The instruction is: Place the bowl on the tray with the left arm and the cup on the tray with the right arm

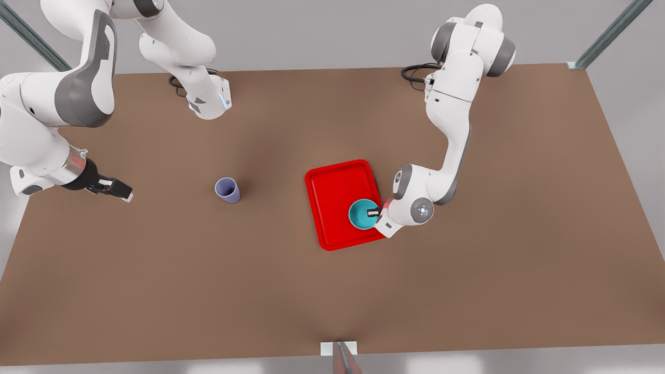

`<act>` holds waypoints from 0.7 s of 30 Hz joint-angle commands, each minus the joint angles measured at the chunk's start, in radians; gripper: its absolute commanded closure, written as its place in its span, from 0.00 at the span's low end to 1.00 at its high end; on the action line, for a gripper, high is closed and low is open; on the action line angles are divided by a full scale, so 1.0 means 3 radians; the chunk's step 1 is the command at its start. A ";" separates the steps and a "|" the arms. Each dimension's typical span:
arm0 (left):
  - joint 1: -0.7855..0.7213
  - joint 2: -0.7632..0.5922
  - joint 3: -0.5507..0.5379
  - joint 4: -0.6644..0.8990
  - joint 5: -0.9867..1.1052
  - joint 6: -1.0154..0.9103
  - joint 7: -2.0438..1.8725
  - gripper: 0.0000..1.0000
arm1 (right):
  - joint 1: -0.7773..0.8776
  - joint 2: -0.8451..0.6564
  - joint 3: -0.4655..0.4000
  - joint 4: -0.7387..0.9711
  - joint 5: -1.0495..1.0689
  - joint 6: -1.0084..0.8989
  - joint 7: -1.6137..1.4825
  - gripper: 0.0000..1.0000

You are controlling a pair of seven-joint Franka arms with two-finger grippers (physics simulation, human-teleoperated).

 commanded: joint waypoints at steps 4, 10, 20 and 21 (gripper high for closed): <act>0.0026 -0.0104 0.0000 0.0005 -0.0048 -0.0058 0.0005 0.01 | 0.0000 0.0000 0.0000 0.0000 0.0002 0.0000 0.0000 0.00; 0.0230 -0.0682 0.0205 0.0261 0.0810 -0.0666 0.0005 0.01 | 0.0000 0.0000 0.0000 -0.0005 -0.0003 0.0000 0.0000 0.00; 0.1033 -0.1582 0.0010 0.0455 0.2094 -0.2048 0.1779 0.00 | 0.0031 0.0491 0.0021 0.0118 -0.0243 0.0266 -0.0025 0.00; 0.1033 -0.1557 0.0015 0.0460 0.2100 -0.2048 0.1779 0.00 | 0.0041 0.0531 0.0021 0.0123 -0.0223 0.0266 -0.0046 0.00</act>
